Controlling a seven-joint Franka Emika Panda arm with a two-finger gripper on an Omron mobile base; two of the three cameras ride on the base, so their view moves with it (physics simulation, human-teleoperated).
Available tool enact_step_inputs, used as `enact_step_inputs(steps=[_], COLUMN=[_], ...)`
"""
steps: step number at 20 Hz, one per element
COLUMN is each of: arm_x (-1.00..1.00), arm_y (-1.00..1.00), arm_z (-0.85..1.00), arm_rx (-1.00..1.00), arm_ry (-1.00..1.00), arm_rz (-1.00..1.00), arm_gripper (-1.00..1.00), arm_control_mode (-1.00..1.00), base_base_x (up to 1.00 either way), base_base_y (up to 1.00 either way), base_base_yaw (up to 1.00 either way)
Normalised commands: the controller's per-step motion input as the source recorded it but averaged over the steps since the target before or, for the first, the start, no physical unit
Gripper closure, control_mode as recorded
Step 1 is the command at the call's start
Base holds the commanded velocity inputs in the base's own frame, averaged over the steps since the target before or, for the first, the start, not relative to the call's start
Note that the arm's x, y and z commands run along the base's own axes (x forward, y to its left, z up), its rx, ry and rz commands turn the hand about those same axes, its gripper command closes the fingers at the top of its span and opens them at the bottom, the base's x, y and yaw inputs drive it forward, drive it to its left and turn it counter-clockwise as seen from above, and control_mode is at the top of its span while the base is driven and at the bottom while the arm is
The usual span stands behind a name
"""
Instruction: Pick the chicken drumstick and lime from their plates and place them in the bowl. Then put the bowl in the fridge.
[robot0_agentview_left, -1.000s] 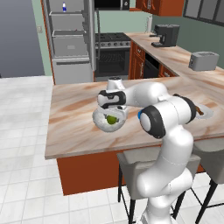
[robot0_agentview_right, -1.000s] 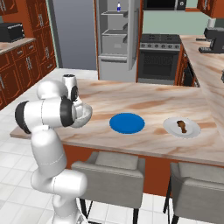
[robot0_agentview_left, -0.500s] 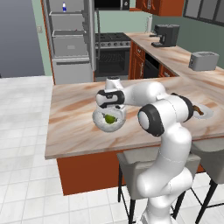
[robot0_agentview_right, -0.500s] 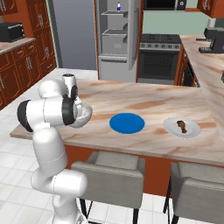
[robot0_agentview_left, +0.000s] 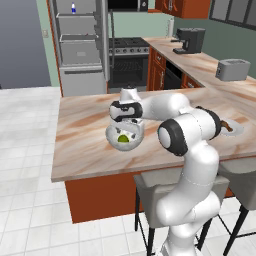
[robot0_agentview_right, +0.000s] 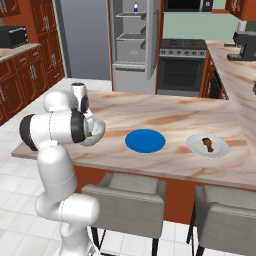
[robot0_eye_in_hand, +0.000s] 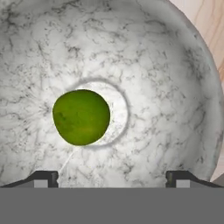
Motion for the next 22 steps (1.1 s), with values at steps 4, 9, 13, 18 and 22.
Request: enact_step_inputs(steps=[4,9,13,18,22], arm_x=[-0.22,-0.35,-0.36,-0.32,-0.32], arm_y=[-0.08,-0.25,-0.36,-0.47,-0.55], arm_z=[0.5,0.5,0.33,0.27,0.16], arm_rx=[0.01,0.0,0.0,0.0,-0.03], arm_ry=[0.0,0.0,0.0,0.0,0.0], arm_rz=[0.0,0.0,0.0,0.03,0.06], arm_gripper=[-1.0,-1.0,-1.0,-1.0,-1.0], arm_control_mode=[-1.0,-1.0,-1.0,-1.0,-1.0], base_base_x=[0.0,0.0,0.0,0.0,0.0], base_base_y=[0.0,0.0,0.0,0.0,0.0], base_base_yaw=[0.0,0.0,0.0,0.0,0.0])
